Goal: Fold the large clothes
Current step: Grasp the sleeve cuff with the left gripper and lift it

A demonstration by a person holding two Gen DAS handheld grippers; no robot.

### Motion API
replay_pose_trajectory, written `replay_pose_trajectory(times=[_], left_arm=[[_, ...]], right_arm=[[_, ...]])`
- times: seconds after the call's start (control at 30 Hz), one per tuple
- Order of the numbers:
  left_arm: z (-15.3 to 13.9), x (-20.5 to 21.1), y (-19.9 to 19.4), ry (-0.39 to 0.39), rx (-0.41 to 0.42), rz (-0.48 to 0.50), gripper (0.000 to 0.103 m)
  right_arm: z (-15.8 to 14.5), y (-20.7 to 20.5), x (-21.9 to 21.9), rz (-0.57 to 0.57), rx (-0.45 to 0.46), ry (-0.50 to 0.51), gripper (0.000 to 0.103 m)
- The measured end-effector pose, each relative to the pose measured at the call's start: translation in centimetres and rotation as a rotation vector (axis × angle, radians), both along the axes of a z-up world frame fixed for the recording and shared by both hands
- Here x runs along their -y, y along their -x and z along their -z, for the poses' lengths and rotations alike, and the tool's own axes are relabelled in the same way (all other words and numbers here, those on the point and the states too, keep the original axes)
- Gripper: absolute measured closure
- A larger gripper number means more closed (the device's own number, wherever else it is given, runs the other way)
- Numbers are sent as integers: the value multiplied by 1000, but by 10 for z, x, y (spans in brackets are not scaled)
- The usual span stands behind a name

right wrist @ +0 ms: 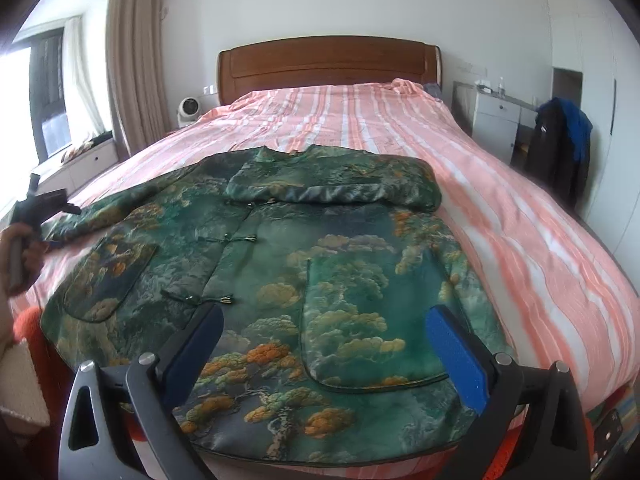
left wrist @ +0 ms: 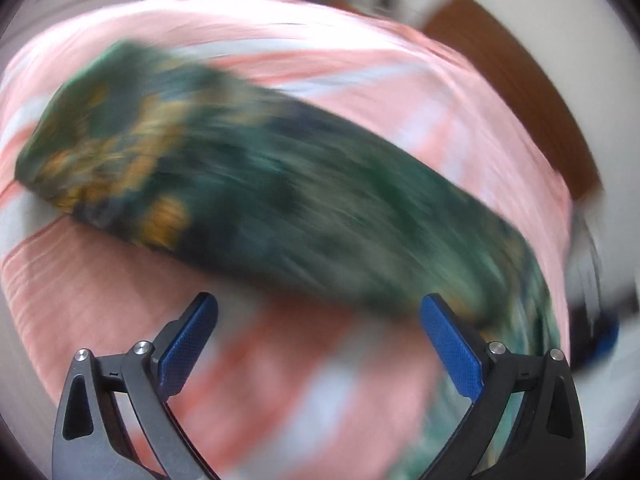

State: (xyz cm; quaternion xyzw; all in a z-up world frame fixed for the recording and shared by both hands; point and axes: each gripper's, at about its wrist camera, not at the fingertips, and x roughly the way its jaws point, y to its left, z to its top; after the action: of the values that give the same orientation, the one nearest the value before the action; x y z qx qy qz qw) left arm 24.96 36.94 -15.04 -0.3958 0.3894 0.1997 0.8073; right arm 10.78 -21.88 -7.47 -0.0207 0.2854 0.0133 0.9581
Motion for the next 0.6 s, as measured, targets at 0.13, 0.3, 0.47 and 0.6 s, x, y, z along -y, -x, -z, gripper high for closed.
replay_pose_trajectory(times=[0.13, 0.3, 0.47, 0.6], left_arm=[[4, -35, 3, 34, 56, -165, 9], [-53, -26, -18, -129, 101, -126, 86], [-176, 100, -57, -547, 237, 198, 87], [-225, 254, -84, -697, 385, 548, 87]], right_arm=[[5, 1, -18, -55, -6, 75, 3], [14, -1, -31, -123, -20, 87, 3], [12, -4, -21, -107, -1, 44, 3], [11, -6, -4, -70, -4, -5, 3]])
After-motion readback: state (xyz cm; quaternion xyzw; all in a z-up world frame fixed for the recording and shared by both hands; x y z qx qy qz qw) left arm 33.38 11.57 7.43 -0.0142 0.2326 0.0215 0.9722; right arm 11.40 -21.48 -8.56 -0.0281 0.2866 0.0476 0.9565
